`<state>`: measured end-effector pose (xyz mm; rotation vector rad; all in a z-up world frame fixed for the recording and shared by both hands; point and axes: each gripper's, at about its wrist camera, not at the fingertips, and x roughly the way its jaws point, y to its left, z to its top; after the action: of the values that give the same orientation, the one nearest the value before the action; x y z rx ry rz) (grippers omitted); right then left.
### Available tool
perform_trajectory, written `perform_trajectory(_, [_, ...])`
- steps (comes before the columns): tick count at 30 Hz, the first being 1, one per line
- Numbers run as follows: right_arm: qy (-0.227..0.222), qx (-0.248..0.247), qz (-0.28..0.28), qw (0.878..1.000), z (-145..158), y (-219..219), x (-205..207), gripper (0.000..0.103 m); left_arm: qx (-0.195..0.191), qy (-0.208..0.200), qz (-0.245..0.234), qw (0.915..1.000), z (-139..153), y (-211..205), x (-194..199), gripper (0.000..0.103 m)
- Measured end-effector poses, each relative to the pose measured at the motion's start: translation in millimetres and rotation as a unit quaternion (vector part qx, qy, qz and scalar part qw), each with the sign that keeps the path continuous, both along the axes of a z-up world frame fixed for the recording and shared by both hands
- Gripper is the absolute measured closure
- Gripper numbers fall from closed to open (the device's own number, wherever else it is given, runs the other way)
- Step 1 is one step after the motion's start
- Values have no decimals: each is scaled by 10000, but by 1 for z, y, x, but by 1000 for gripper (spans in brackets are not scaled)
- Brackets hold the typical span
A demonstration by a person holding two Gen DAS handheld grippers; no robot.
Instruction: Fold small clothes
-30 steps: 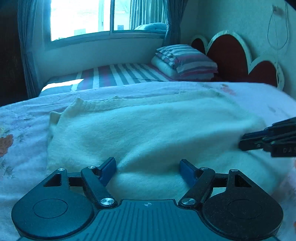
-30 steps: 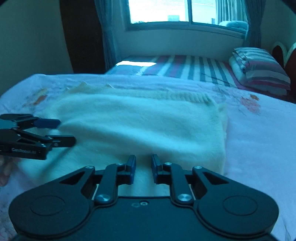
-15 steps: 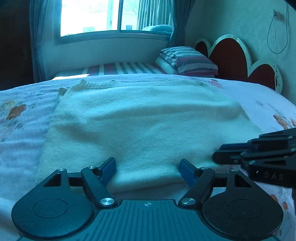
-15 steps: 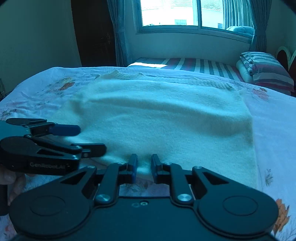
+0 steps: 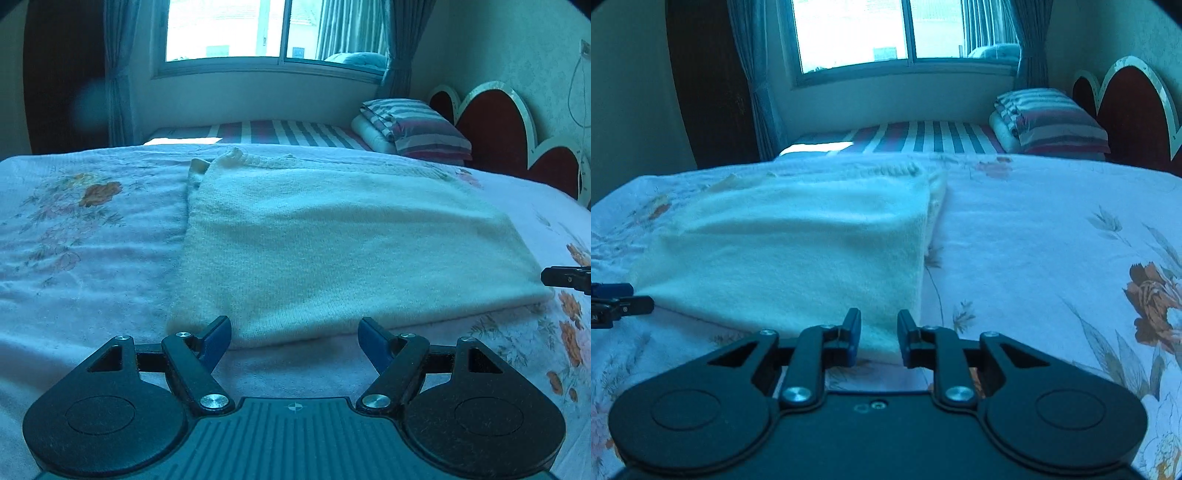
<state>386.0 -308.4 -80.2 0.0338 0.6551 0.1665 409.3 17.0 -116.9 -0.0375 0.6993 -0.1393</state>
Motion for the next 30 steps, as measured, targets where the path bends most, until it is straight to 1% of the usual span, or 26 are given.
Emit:
perform_trajectory(1, [39, -28, -31, 10000, -3, 1, 1, 77, -49, 87, 100, 9999, -3, 4, 3, 28])
perform_trajectory(2, [287, -94, -56, 9995, -10, 1, 7, 78, -66, 155, 111, 9998, -7, 7, 5, 28])
perform_trajectory(3, [428, -151, -36, 9990, -18, 1, 12, 77, -24, 104, 72, 9999, -8, 7, 6, 28])
perform_trajectory(5, [416, -192, -36, 9989, -14, 2, 10, 78, 97, 164, 11, 9998, -7, 6, 8, 28])
perform_trajectory(6, [329, -141, -54, 9993, -10, 2, 7, 78, 162, 193, -5, 9997, -6, 5, 7, 28])
perform_trajectory(7, [143, -72, -61, 9999, -4, 1, 2, 78, 215, 189, -1, 9996, -2, 4, 5, 28])
perform_trajectory(8, [13, -44, -49, 10000, -1, 0, -2, 77, 205, 122, 2, 9997, 2, 5, 3, 28])
perform_trajectory(9, [-24, -45, -33, 10000, -1, 0, -4, 77, 169, 82, 18, 9998, 3, 5, 1, 28])
perform_trajectory(10, [63, -113, -42, 9999, -5, 1, -1, 77, 109, 104, 45, 9999, 3, 6, 1, 28])
perform_trajectory(11, [314, -236, -128, 9991, -13, 2, 6, 76, 41, 203, 91, 9997, 0, 8, 5, 28])
perform_trajectory(12, [522, -300, -218, 9979, -20, 1, 11, 74, 12, 323, 159, 9994, -4, 10, 8, 28])
perform_trajectory(13, [494, -243, -286, 9981, -21, 0, 12, 70, -3, 460, 233, 9987, -9, 12, 11, 28])
perform_trajectory(15, [560, -5, -403, 9976, -16, -5, 12, 70, -93, 445, 238, 9987, -6, 14, 8, 28])
perform_trajectory(17, [346, 34, -442, 9984, -9, -7, 4, 70, -564, 471, 229, 9970, -5, 22, 2, 28])
perform_trajectory(18, [282, 52, -450, 9986, -7, -9, 1, 70, -996, 516, 290, 9933, -7, 30, 0, 28])
perform_trajectory(19, [247, 96, -465, 9986, -5, -10, -3, 70, -1559, 556, 366, 9855, -11, 39, -2, 28])
perform_trajectory(20, [192, 136, -474, 9986, -4, -11, -7, 70, -2061, 571, 426, 9759, -15, 46, -4, 28])
perform_trajectory(21, [109, 178, -461, 9987, -3, -13, -10, 69, -2710, 599, 538, 9592, -23, 55, -4, 28])
perform_trajectory(22, [52, 214, -445, 9988, -2, -13, -12, 69, -3205, 619, 737, 9424, -31, 62, -5, 28])
perform_trajectory(23, [13, 256, -437, 9987, 0, -13, -14, 70, -3543, 585, 906, 9289, -38, 66, -6, 28])
perform_trajectory(25, [-43, 384, -369, 9986, 3, -13, -15, 75, -3938, 498, 1137, 9108, -46, 70, -7, 28])
perform_trajectory(27, [-90, 447, -309, 9985, 5, -11, -15, 78, -4002, 440, 1222, 9072, -49, 67, -5, 32])
perform_trajectory(28, [-114, 468, -285, 9984, 6, -9, -14, 78, -3999, 427, 1303, 9062, -51, 65, -4, 36])
perform_trajectory(29, [-121, 490, -267, 9984, 7, -8, -14, 78, -4017, 405, 1366, 9046, -52, 63, -3, 37])
perform_trajectory(30, [-114, 506, -244, 9984, 7, -5, -13, 78, -4098, 364, 1448, 8999, -54, 62, -3, 37])
